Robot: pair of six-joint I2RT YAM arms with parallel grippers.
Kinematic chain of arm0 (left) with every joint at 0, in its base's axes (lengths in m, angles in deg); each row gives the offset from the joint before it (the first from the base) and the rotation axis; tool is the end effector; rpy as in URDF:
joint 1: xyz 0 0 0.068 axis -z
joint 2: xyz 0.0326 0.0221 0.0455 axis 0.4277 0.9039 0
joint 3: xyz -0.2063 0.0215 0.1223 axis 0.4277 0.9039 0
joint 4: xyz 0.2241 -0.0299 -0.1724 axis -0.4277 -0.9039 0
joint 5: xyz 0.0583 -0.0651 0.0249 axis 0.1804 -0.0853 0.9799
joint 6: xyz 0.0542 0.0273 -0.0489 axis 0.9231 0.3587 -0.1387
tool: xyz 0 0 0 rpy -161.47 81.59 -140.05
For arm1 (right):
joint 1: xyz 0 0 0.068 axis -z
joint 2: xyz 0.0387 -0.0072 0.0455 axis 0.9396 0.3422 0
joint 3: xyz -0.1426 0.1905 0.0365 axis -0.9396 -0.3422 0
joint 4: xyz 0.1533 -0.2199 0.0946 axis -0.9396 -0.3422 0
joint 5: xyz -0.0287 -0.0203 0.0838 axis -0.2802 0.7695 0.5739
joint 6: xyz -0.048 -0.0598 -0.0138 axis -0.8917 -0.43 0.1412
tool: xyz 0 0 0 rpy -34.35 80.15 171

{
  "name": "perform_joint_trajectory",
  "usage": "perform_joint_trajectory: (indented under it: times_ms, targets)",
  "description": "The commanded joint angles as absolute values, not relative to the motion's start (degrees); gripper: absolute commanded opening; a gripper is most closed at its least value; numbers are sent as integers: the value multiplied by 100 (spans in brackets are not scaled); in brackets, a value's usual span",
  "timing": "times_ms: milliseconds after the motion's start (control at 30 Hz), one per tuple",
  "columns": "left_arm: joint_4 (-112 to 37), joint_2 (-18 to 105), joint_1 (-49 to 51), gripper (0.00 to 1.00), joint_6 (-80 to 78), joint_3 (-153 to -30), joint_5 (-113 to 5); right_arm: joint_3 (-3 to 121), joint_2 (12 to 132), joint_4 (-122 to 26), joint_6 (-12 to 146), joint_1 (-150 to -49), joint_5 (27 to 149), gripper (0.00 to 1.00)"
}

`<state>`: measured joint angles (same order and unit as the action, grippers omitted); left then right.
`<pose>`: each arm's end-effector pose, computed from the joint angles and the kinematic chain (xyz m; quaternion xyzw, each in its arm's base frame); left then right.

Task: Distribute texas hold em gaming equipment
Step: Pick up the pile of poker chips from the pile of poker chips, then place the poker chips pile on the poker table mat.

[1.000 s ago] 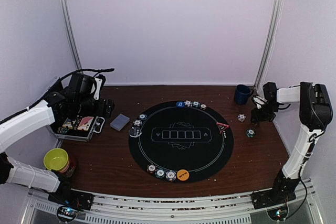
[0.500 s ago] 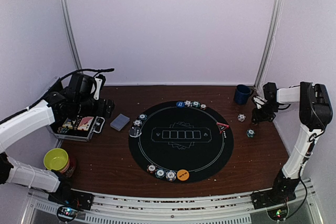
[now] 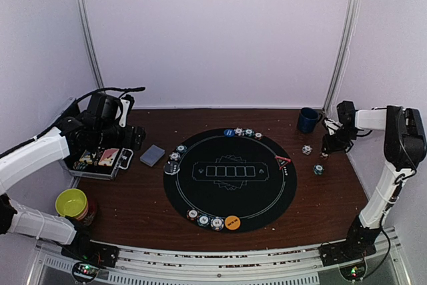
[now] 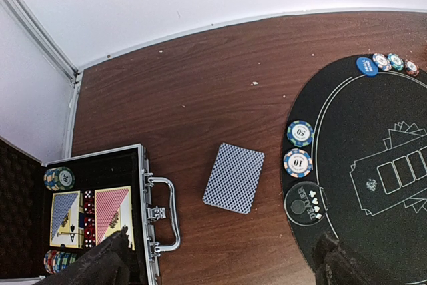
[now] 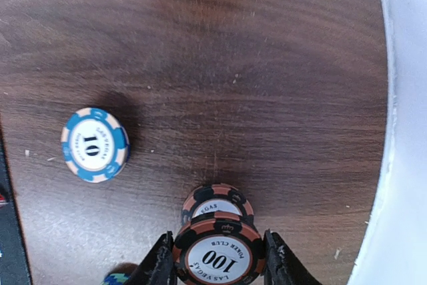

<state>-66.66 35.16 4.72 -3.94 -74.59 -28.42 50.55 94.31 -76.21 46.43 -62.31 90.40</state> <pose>0.2815 -0.1396 0.2438 0.0515 0.8920 -0.0365 0.4476 0.3832 -0.0396 0.1007 -0.0709 0.9699 0.0463 0.2282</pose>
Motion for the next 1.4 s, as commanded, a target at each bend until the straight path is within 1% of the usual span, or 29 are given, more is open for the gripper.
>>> perform_joint_trajectory:
  times_ms: [0,167,367,600,800,967,1033,1233,1367]
  targets:
    - [-6417,3447,429,98,-419,-7431,-2868,5351,8929,-7903,4588,-6406,9079,34]
    - [-6417,3443,427,98,-419,-7424,-2846,5583,8644,-8174,4660,-7035,9131,34]
    - [-6420,3409,388,98,-388,-7432,-2810,6271,8783,-8477,4874,-8512,8851,34]
    - [-6340,3206,229,98,-471,-7329,-2759,7901,9861,-8805,5135,-10307,8643,34]
    - [-6317,3063,30,98,-593,-7233,-2585,9366,11167,-9018,5222,-11338,8551,34]
    - [-6286,3062,-59,98,-605,-7192,-2564,10687,12288,-9385,5321,-11813,8410,34]
    - [-6308,3111,-72,98,-603,-7212,-2529,10964,12642,-9439,5330,-11898,8352,34]
    - [-6310,3163,-150,98,-561,-7244,-2454,11050,13006,-9158,5418,-11948,8259,34]
    - [-6249,3162,-200,98,-548,-7223,-2474,10886,13116,-9014,5336,-11944,8168,34]
